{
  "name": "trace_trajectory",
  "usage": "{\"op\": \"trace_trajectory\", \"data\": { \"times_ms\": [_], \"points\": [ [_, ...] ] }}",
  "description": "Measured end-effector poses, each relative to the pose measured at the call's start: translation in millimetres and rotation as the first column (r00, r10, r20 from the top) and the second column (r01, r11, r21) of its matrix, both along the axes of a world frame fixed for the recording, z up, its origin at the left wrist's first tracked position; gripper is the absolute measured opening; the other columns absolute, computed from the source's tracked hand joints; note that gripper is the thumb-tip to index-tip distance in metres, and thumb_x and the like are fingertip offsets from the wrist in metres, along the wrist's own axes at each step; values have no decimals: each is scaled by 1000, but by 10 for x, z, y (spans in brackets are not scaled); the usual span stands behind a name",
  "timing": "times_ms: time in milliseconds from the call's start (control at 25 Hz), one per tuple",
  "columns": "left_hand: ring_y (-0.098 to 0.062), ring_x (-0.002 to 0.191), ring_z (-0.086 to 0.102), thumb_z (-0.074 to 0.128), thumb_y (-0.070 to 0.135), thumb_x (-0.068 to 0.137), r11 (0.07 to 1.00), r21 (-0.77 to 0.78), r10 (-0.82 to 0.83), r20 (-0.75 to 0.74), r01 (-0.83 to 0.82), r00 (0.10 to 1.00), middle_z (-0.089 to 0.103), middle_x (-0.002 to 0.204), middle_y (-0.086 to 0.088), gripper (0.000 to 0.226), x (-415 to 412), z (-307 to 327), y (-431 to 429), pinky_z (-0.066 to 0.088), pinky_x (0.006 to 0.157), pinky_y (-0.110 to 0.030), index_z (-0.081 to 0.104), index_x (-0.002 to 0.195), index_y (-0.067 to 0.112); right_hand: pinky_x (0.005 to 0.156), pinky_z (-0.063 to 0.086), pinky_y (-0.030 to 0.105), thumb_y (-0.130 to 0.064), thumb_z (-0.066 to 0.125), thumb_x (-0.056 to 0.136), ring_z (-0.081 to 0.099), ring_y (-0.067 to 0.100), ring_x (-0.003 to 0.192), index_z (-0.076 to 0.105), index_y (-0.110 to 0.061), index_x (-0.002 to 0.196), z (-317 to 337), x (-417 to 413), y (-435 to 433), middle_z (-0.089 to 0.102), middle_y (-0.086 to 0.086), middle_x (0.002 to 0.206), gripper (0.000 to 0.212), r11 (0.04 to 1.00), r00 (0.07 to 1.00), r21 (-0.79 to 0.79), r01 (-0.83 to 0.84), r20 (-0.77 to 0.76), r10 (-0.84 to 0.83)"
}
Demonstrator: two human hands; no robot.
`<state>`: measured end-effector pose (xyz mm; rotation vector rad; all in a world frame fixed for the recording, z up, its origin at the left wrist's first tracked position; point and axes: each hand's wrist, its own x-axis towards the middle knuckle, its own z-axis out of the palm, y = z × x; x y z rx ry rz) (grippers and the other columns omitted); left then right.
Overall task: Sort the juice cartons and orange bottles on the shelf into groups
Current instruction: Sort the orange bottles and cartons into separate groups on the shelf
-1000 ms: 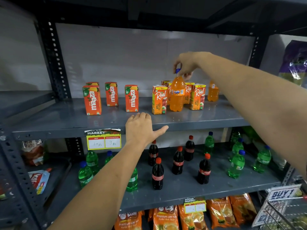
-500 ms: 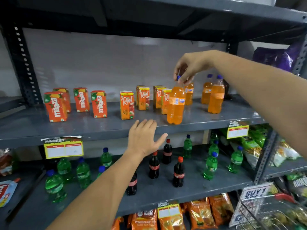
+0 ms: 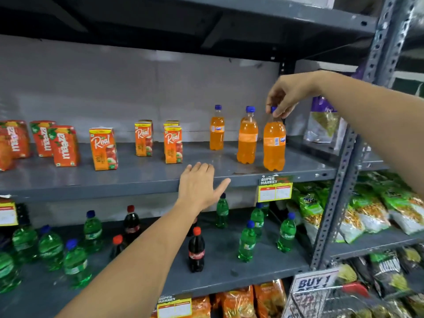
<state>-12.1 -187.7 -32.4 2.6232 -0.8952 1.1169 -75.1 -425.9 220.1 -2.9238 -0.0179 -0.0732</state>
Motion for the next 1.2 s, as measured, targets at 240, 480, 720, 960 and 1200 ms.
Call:
{"op": "trace_trajectory", "data": {
  "times_ms": [240,480,720,960,1200],
  "points": [
    [-20,91,66,31,63,87,997,-58,55,131,-48,990,71,98,-2,66,75,-57,-143,50,78,-34,67,104,11,70,61,29,2,67,81,70,29,90,67,-1,101,-50,313,-531,69,18,101,21,1000,996,15,5,84,-6],
    [-18,85,69,37,62,83,991,-112,100,237,-75,966,74,93,-1,62,117,-95,-193,52,69,-29,72,97,13,83,57,38,-2,66,83,67,28,95,67,-13,99,-248,628,-641,67,14,104,20,999,982,-2,-33,189,33],
    [-18,86,68,37,63,83,989,-122,112,213,-87,971,73,93,0,62,72,-96,-236,52,71,-30,72,98,13,66,55,34,-13,67,84,63,25,86,49,-19,129,-384,674,-695,56,13,115,48,996,976,85,25,212,-42],
    [-20,94,65,31,61,86,997,-54,58,99,-53,993,70,103,-2,64,-15,-30,-150,49,80,-33,66,107,11,78,56,47,-29,68,83,61,36,92,51,-10,125,-424,635,-667,59,15,110,49,986,915,107,128,370,-159],
    [-21,90,68,46,41,87,954,-208,-191,123,214,974,73,98,-5,43,17,-87,287,54,74,-33,71,99,8,84,53,56,-58,47,67,64,39,92,54,-20,101,-472,983,-847,66,20,101,51,991,635,110,80,760,-136]
  ]
}}
